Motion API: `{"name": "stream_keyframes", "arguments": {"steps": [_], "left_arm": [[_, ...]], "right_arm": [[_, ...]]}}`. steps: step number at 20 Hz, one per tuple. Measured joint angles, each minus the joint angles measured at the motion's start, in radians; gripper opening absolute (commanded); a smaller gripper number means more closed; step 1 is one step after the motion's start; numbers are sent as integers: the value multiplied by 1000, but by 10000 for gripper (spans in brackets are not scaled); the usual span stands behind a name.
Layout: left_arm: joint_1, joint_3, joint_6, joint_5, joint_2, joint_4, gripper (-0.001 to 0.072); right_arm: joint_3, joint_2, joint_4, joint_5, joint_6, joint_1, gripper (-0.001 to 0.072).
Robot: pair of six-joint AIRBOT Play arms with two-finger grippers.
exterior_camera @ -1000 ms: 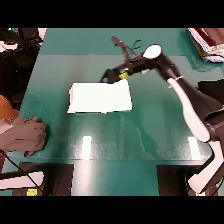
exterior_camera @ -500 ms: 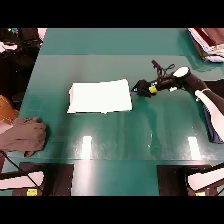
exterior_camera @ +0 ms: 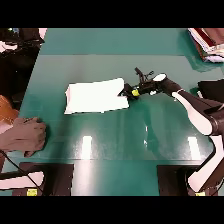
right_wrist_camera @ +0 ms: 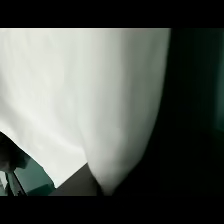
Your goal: Fold the shirts.
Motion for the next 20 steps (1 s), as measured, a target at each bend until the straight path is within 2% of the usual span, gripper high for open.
{"name": "stream_keyframes", "arguments": {"steps": [4,8,12,20], "left_arm": [[-78,0,0,7,0,7,24],[-176,0,0,16,0,14,25],[-266,0,0,29,0,18,25],[-400,0,0,97,0,18,25]], "right_arm": [[103,-25,18,14,-19,1,15],[163,42,23,26,-25,-103,15],[182,175,5,27,-26,-315,15],[188,393,-248,49,43,-826,15]]}}
